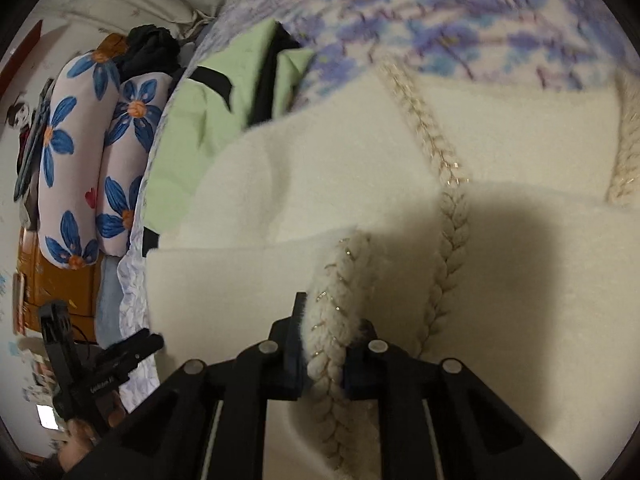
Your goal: Fold large clothes
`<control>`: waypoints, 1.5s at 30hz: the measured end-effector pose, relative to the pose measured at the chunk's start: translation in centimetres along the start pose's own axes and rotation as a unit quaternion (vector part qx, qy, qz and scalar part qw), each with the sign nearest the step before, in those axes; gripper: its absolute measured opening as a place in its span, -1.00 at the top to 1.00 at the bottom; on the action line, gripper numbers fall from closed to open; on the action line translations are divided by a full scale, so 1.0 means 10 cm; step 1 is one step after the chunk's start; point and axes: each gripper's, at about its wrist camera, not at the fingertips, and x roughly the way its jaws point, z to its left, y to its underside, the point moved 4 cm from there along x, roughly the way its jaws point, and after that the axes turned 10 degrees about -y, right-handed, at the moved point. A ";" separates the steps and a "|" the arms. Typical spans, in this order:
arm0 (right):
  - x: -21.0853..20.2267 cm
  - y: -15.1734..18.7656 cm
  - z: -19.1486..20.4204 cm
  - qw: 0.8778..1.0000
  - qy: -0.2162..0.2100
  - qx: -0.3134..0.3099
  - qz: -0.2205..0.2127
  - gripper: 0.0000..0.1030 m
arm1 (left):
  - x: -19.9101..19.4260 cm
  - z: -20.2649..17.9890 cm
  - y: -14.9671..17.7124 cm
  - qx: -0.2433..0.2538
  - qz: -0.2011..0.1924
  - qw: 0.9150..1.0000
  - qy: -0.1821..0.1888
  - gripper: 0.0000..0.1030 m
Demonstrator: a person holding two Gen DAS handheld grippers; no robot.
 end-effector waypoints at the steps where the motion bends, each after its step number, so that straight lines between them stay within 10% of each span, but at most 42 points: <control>1: -0.07 0.02 0.06 1.000 -0.003 -0.004 -0.006 0.77 | -0.02 -0.01 -0.01 0.001 -0.001 1.000 0.000 -0.39; 20: -1.78 0.05 0.00 0.989 0.032 0.012 -0.147 0.77 | -0.38 -0.91 -0.23 0.091 -0.049 0.994 0.037 -0.39; 36: -1.72 0.44 -1.21 0.980 0.087 0.114 -0.137 0.77 | 0.11 -1.31 -0.42 0.128 -0.025 0.991 -0.004 -0.39; 45: -1.50 0.45 -1.64 0.978 0.099 0.125 -0.137 0.77 | 0.35 -1.25 -0.52 0.088 0.000 0.995 0.053 -0.32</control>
